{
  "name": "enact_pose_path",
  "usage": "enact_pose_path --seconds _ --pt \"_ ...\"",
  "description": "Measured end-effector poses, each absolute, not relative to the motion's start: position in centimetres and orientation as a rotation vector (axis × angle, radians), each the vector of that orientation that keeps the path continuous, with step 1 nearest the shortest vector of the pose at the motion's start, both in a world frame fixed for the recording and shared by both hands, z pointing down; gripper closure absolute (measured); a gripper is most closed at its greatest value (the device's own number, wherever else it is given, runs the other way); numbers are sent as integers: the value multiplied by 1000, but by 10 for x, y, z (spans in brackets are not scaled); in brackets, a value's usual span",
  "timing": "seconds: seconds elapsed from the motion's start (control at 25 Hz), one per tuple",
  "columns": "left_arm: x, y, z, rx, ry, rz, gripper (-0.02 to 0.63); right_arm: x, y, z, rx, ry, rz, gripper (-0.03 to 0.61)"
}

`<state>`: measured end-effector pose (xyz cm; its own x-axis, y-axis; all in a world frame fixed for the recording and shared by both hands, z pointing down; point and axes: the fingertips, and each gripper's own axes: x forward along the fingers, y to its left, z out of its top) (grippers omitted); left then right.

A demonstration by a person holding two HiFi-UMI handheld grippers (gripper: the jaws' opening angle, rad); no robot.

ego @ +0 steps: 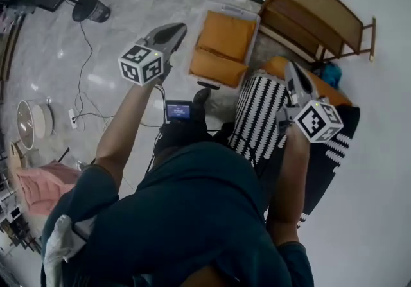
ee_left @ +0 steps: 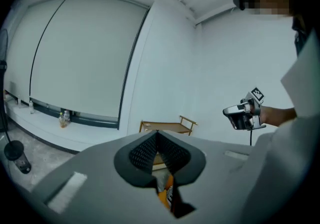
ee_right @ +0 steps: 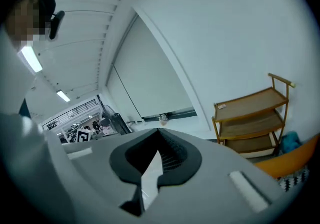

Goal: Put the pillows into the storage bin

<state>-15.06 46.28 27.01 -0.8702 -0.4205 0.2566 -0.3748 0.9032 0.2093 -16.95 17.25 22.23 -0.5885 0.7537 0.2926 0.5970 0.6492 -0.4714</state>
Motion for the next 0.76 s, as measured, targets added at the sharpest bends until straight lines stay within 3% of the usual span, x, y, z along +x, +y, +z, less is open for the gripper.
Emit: enact_pose_path --seconds 0.32,0.76 --pt "-24 428 178 579 -2946 -133 615 -57 138 163 -1160 -2497 444 569" --pt "98 406 124 574 -3067 -73 615 47 114 167 -1161 -2515 482 569"
